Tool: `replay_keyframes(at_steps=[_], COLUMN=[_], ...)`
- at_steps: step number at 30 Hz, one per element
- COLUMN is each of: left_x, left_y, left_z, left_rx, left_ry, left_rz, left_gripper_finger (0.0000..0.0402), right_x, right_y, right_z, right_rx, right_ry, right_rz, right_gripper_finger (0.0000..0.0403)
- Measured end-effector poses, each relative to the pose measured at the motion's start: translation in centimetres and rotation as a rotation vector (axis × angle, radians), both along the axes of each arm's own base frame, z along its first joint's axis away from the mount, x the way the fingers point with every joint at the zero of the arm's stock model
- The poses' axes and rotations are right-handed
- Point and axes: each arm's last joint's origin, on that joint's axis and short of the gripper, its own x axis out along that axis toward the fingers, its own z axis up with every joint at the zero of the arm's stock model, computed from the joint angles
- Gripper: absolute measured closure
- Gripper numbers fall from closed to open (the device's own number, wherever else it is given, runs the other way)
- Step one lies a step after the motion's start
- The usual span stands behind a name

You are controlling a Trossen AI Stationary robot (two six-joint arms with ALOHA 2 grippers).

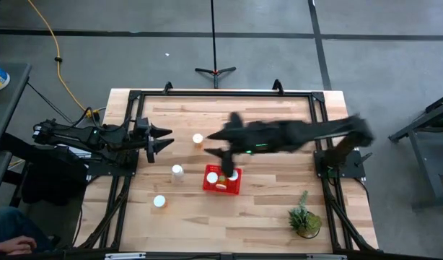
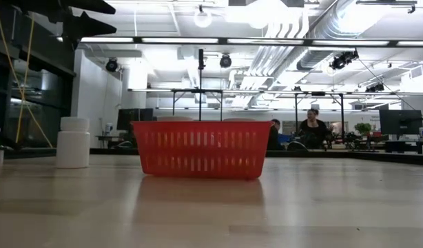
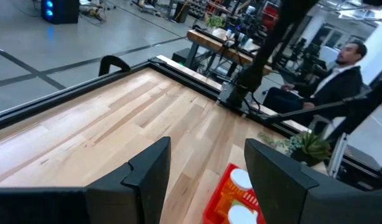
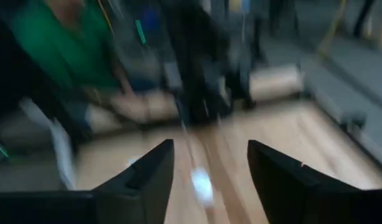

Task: Pick and place pill bottles into a basket
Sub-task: Adjust the orange pill bottle in the red bin

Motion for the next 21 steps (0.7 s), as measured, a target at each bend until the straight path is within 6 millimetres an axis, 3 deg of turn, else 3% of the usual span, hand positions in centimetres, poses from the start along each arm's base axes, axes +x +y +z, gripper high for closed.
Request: replay_keyframes(at_steps=[3,5,7,9,12,16,21], left_x=[0.0,0.0,0.0,0.0,0.0,0.0,0.0], left_y=[-0.1,-0.1,-0.1,-0.1,-0.1,-0.1,-0.1], left_z=[0.0,0.0,0.0,0.0,0.0,0.0,-0.1], left_rx=[0.002,0.002,0.002,0.003,0.004,-0.003,-0.002], left_ry=[0.003,0.004,0.004,0.003,0.004,0.004,0.008], left_rz=[-0.025,-0.028,-0.028,-0.025,-0.022,-0.020,-0.021], left_gripper_finger=[0.0163,0.0163,0.0163,0.0163,0.0163,0.0163,0.0163], right_x=[-4.2,-6.1,-7.2,-7.3,-6.6,-5.1,-2.4], right_y=[1.0,1.6,1.9,2.2,2.9,3.9,5.2], right_z=[1.1,-0.3,-2.9,-5.3,-7.2,-10.3,-12.2], right_rx=[-0.015,-0.013,0.010,0.044,0.051,-0.061,-0.056], right_ry=[-0.154,-0.204,-0.200,-0.188,-0.160,0.030,0.215], right_rz=[-0.028,-0.089,-0.133,-0.130,-0.112,-0.077,0.004], right_gripper_finger=[0.0234,0.0246,0.0255,0.0260,0.0254,0.0226,0.0188])
